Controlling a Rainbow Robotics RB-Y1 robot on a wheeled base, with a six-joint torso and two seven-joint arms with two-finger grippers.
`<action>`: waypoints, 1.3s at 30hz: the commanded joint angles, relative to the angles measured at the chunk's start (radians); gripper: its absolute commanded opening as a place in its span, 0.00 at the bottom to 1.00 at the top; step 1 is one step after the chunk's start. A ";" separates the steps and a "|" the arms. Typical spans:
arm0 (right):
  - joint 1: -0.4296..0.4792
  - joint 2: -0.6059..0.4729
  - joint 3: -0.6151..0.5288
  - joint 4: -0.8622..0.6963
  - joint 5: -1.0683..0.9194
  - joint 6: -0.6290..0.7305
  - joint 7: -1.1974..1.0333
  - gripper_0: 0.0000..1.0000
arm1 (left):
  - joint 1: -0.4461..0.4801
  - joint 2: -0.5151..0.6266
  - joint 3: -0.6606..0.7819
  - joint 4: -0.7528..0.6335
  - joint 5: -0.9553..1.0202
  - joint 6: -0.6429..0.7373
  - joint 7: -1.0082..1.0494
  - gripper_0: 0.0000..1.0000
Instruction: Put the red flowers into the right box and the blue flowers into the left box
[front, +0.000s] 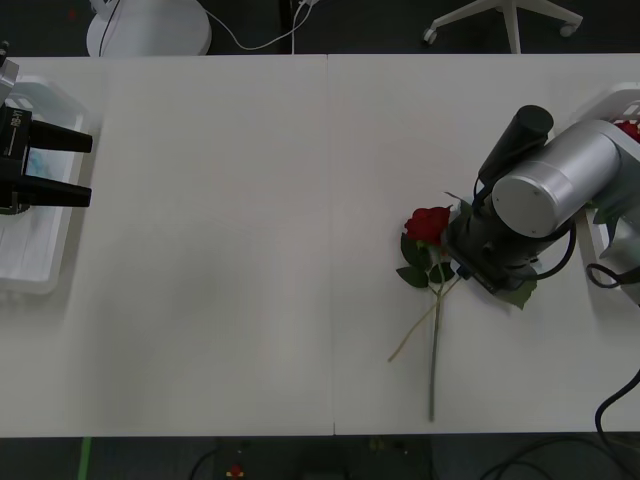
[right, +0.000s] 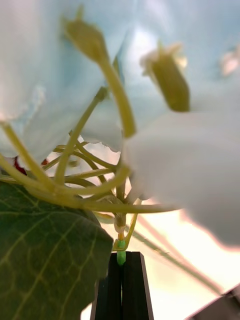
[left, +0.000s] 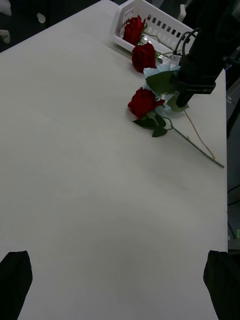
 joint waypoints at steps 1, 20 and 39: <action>-0.043 -0.058 -0.023 -0.071 0.025 0.014 0.173 0.00 | 0.015 0.050 -0.004 -0.005 0.016 -0.008 -0.001 1.00; -0.194 -0.090 -0.222 -0.128 -0.205 -0.225 0.986 0.00 | 0.015 0.050 -0.004 -0.005 0.016 -0.008 -0.001 1.00; -0.568 0.238 -0.144 0.236 -0.519 -0.495 1.330 0.00 | 0.061 0.005 -0.037 0.015 0.172 -0.080 -0.001 1.00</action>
